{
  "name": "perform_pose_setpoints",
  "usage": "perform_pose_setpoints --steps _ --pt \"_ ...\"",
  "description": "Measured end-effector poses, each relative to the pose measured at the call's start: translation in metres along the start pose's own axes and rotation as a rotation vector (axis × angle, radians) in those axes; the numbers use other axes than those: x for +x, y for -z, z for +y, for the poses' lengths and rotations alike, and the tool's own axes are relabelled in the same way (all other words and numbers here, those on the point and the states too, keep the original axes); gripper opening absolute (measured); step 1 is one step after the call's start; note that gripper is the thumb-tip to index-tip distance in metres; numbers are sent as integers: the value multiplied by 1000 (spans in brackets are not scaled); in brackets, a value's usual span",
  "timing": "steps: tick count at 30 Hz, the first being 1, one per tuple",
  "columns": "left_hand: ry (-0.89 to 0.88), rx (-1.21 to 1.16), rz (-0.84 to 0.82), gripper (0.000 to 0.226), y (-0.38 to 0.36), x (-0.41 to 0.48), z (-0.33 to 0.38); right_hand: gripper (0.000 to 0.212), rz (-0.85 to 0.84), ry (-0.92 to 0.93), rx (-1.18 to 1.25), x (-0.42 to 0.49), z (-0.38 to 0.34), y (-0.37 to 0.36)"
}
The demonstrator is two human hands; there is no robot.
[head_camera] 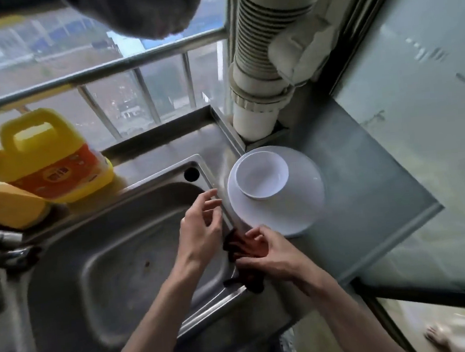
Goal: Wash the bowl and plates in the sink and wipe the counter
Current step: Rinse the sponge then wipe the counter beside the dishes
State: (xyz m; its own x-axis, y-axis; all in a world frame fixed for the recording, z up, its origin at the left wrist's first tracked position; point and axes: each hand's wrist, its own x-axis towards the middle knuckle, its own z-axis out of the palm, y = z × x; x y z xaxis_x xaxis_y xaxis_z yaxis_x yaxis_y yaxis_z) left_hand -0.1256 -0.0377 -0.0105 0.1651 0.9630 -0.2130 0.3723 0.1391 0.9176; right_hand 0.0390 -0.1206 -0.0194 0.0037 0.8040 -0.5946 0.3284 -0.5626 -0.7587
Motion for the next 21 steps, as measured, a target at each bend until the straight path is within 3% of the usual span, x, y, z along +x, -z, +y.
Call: perform_pose_setpoints --steps 3,6,10,13,17,21 --pt "181 -17 -19 39 -34 15 7 22 138 81 -269 -18 33 32" --pt "252 42 13 42 -52 19 4 29 373 98 -571 -29 64 49" --pt "360 -106 67 37 -64 23 5 31 635 146 -666 -35 90 68" --pt "392 -108 61 16 -68 29 5 29 825 289 -753 -42 106 71" --pt "436 2 44 18 -71 37 2 18 704 578 -724 -48 125 52" --pt "478 -75 11 17 -86 34 6 34 684 553 -743 -37 142 44"
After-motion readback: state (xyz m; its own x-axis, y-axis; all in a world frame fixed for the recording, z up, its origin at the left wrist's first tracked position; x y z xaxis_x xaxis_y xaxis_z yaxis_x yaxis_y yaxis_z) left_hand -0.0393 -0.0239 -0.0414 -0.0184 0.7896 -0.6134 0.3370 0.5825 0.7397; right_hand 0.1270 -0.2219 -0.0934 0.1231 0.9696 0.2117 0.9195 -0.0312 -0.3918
